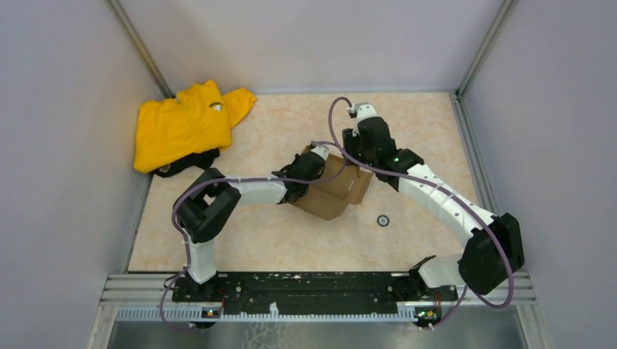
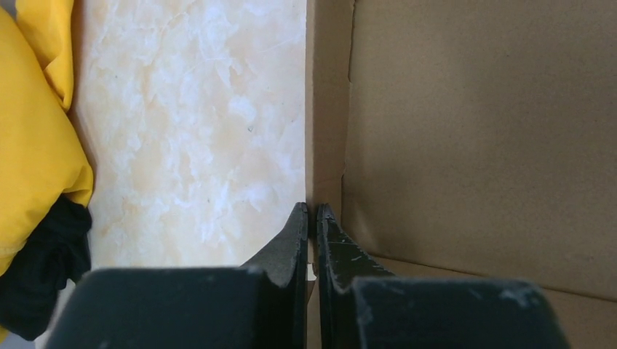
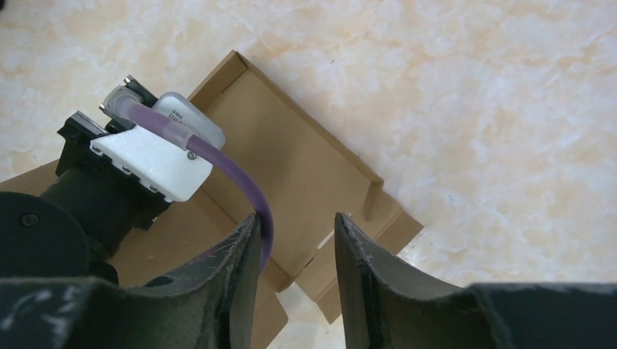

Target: Fold the paper box

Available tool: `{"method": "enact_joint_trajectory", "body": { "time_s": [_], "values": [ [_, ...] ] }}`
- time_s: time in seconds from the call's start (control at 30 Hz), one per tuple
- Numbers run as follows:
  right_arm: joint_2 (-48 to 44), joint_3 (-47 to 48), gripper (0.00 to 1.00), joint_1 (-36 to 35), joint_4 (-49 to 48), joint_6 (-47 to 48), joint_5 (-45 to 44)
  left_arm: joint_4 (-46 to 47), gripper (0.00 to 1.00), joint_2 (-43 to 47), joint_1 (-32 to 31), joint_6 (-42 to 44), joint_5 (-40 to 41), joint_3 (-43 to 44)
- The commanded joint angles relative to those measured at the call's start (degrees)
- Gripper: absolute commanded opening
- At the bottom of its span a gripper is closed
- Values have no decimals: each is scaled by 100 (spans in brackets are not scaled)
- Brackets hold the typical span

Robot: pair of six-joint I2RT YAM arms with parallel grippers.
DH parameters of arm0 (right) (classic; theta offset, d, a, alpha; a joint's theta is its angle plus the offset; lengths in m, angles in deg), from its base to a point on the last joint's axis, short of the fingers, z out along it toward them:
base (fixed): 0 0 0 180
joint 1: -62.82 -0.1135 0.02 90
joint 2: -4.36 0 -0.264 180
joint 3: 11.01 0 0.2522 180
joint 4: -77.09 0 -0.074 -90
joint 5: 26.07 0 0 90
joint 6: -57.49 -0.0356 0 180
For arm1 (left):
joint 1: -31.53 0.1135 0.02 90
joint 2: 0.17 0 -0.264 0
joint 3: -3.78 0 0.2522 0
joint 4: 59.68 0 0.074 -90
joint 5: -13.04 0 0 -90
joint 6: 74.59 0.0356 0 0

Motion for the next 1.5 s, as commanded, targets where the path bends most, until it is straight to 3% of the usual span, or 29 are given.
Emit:
{"method": "enact_joint_trajectory", "body": {
  "time_s": [0.0, 0.3, 0.57, 0.7, 0.97, 1.47],
  "values": [
    [-280, -631, 42, 512, 48, -160, -512, -17, 9, 183, 115, -293, -760, -415],
    [-433, -1434, 47, 891, -441, -347, -16, 93, 24, 39, 253, -373, -964, -359],
    [-302, -1749, 47, 1196, -330, -1222, 227, 101, 20, 52, 463, -512, -840, -386],
    [-138, -1828, 34, 1630, -63, -1617, 669, -111, 19, 82, 588, -739, -857, -315],
    [-372, -2226, 31, 2044, -178, -1733, 651, -970, 18, -22, 632, -1283, -895, 84],
    [744, -2090, 30, 2175, -1327, -2003, 1882, -861, 18, 41, 699, -1310, -1359, 49]
  ]
}}
